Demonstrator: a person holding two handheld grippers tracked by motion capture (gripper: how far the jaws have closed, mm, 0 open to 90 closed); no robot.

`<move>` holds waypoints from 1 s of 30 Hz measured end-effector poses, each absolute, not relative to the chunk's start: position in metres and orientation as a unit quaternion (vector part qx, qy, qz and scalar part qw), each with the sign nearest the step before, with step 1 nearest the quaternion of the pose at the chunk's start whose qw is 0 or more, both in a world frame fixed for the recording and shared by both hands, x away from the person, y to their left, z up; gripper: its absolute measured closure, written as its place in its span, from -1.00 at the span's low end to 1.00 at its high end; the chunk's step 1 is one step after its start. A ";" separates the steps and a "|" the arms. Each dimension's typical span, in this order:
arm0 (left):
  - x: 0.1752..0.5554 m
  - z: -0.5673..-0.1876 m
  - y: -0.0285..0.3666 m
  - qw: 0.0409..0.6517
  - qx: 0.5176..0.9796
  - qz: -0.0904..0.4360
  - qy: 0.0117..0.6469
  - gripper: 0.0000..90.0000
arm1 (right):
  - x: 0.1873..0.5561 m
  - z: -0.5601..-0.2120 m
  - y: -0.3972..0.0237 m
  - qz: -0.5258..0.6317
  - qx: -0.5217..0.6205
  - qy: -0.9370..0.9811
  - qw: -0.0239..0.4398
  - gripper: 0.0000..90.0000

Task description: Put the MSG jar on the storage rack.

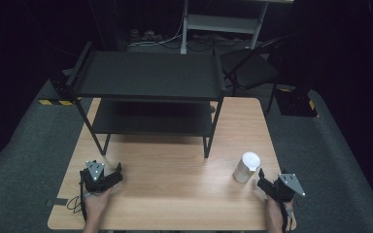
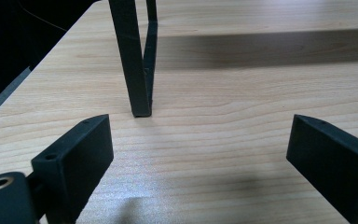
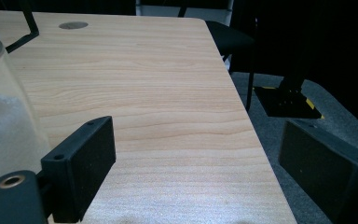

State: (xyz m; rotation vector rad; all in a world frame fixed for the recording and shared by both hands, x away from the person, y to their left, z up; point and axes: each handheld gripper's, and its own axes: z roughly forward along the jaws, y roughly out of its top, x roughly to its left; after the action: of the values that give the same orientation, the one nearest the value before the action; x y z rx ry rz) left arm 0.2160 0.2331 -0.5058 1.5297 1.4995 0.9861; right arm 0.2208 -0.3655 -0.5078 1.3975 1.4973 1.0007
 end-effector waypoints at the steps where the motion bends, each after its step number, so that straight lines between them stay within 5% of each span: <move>1: 0.216 -0.506 0.233 0.381 0.600 0.387 0.588 -0.84 | 0.221 -0.508 -0.366 0.399 0.557 0.597 0.418 -0.77; 30: 0.216 -0.506 0.232 0.380 0.599 0.389 0.588 -0.84 | 0.222 -0.504 -0.358 0.370 0.558 0.607 0.427 -0.76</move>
State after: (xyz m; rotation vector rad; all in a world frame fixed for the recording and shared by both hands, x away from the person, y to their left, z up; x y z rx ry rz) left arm 0.2158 0.2322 -0.5059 1.5291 1.5014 0.9923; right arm 0.2216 -0.3580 -0.5039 1.3938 1.5176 0.9250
